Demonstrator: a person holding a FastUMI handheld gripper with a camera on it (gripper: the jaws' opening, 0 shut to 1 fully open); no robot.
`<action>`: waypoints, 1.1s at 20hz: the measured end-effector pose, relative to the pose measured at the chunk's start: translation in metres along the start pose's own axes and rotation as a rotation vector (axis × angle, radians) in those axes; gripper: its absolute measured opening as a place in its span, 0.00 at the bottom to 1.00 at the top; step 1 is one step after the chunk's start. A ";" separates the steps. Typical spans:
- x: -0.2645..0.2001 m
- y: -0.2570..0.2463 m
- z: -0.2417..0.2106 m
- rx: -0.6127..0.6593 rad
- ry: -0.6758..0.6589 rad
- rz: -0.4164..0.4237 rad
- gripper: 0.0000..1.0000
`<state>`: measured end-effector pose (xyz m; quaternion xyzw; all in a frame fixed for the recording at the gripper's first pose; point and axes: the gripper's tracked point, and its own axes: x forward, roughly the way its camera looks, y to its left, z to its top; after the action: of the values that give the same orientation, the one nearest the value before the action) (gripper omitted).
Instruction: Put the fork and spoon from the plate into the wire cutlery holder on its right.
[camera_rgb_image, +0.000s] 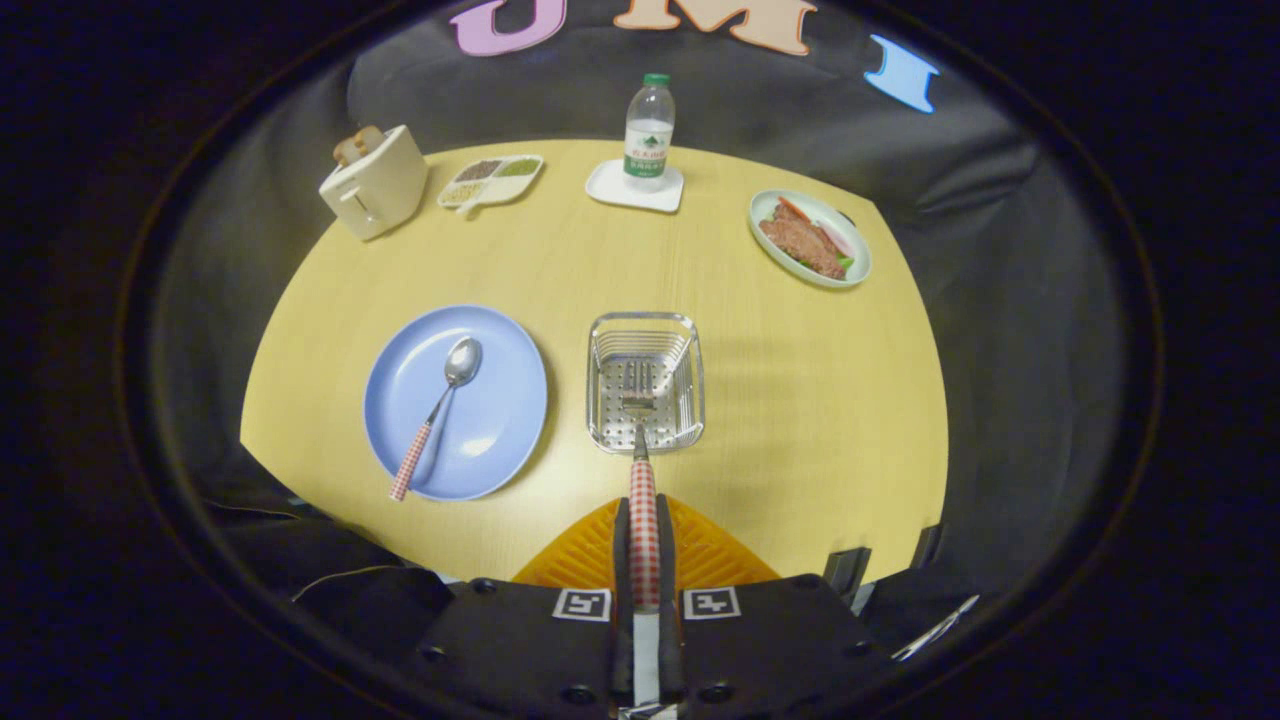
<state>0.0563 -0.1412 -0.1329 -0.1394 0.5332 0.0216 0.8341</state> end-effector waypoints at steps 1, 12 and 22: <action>0.006 0.000 0.002 -0.015 0.031 -0.003 0.12; 0.028 0.000 0.014 -0.052 0.206 -0.006 0.14; 0.031 0.006 0.022 0.005 0.101 0.009 0.53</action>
<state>0.0882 -0.1337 -0.1532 -0.1361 0.5754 0.0169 0.8063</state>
